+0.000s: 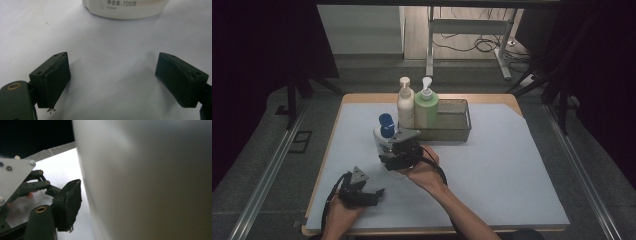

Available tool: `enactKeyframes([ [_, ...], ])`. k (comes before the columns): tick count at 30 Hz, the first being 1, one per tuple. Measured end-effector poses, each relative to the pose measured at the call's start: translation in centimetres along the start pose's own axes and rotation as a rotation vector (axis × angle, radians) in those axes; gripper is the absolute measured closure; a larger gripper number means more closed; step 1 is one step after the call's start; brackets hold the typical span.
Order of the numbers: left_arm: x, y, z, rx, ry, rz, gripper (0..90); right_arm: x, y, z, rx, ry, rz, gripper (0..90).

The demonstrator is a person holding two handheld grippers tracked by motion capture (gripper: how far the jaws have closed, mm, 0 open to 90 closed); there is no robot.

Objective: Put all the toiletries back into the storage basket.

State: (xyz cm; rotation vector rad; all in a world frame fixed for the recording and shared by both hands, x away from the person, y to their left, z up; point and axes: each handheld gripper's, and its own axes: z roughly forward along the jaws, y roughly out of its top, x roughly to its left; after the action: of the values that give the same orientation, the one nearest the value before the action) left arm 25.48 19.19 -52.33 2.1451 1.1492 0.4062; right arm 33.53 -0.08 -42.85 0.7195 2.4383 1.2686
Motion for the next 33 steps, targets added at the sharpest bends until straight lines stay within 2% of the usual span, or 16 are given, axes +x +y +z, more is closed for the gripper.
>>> enactKeyframes([
  [4,0.0,0.0,0.0,0.0,0.0,0.002,12.2,-0.1,0.2,0.0,-0.007,-0.02,0.002,37.5],
  [5,0.0,0.0,0.0,0.0,0.0,0.002,12.2,-0.2,0.2,-0.1,-0.011,-0.008,0.014,38.1],
  [7,0.0,0.0,0.0,0.0,-0.001,0.001,12.3,-0.5,0.1,-0.2,-0.011,0.005,0.03,38.6],
  [19,0.0,0.0,0.0,0.001,-0.001,0.0,12.3,-0.1,0.3,-0.8,0.007,-0.011,0.019,40.2],
  [33,0.0,0.0,0.0,-0.001,0.001,-0.003,12.3,-1.0,0.1,-4.2,0.022,0.013,0.012,40.3],
])
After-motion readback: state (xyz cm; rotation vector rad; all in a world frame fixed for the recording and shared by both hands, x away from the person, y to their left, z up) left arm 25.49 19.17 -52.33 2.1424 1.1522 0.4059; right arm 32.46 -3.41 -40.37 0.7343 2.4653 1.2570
